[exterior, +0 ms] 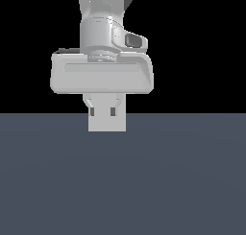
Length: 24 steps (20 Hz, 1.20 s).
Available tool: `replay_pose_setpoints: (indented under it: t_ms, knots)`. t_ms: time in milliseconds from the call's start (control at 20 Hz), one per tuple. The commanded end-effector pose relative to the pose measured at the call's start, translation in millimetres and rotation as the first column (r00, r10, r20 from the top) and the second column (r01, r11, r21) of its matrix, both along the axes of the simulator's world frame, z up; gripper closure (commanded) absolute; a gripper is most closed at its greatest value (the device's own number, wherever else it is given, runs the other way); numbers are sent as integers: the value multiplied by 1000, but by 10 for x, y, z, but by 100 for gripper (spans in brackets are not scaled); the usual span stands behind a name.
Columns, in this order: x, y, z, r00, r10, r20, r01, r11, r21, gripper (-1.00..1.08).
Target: Plug the charger into the wall socket.
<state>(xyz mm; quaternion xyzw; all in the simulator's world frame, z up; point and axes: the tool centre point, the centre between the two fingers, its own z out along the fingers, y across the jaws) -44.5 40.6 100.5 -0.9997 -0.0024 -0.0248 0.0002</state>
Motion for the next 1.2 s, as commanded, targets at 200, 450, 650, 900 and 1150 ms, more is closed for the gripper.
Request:
replay_pose_setpoints:
  t_ms: [200, 450, 650, 900, 1150]
  knots:
    - [-1, 12, -4, 1000, 2, -1, -2, 1000, 0, 108]
    - [44, 12, -5, 1000, 2, -1, -2, 1000, 0, 108]
    - [145, 12, -5, 1000, 2, -1, -2, 1000, 0, 108]
    - [334, 12, -7, 1000, 1, -1, -1, 1000, 0, 108]
    - [462, 13, -7, 1000, 1, -1, -1, 1000, 0, 108]
